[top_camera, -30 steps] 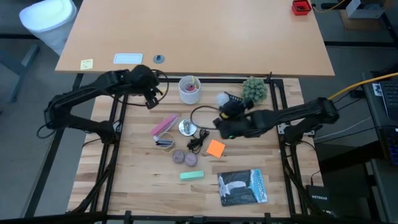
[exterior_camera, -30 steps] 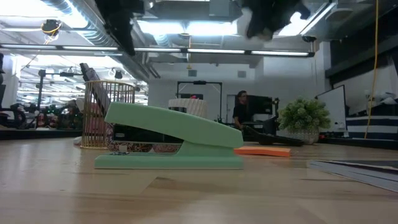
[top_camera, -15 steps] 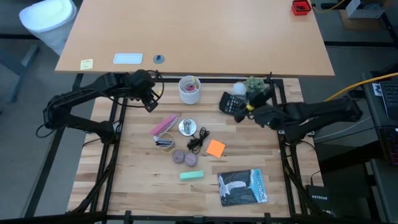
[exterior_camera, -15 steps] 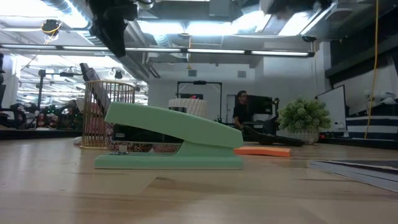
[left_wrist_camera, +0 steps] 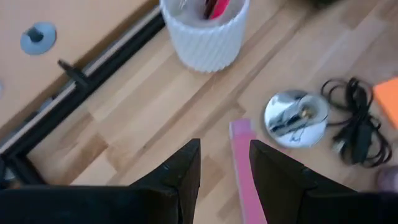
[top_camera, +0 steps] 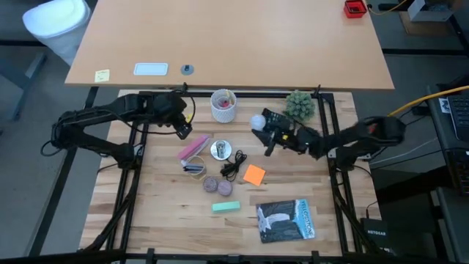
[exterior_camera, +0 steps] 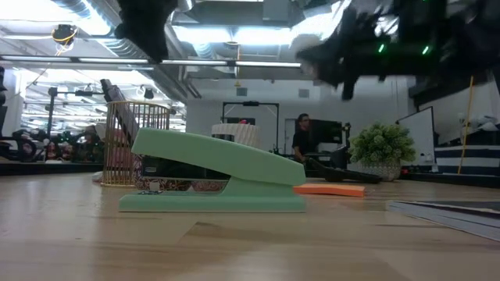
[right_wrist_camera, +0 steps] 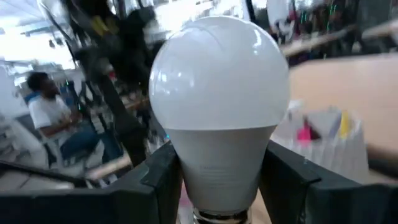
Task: Screw lightbulb
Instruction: Insert the white lightbulb into the silver lamp
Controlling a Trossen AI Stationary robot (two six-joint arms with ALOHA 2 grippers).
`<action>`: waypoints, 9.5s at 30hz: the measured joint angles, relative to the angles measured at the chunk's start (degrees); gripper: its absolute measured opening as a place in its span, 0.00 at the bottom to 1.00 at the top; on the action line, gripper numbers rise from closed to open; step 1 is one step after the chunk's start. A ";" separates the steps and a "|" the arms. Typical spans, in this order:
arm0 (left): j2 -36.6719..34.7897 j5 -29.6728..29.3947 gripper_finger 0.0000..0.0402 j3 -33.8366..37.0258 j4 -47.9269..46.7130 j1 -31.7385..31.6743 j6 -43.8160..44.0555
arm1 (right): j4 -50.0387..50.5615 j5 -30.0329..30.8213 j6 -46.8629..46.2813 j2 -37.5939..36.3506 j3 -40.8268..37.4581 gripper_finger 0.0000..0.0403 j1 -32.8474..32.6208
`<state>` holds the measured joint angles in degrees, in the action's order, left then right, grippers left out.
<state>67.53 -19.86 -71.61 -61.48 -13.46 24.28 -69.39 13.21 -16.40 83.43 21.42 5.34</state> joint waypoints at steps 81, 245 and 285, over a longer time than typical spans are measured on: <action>-0.76 -10.18 0.32 35.36 67.96 17.12 4.50 | 20.29 -20.16 16.44 30.19 31.46 0.44 3.69; 13.46 -8.59 0.32 35.30 80.62 13.80 -3.53 | 20.09 -15.21 17.70 33.78 31.50 0.71 3.67; 13.46 -8.43 0.32 35.30 79.92 13.82 -3.24 | 53.07 -20.40 16.87 17.80 31.38 0.70 3.63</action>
<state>80.99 -28.29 -36.32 18.44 0.36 21.04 -16.32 -7.19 0.47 101.23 52.81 8.97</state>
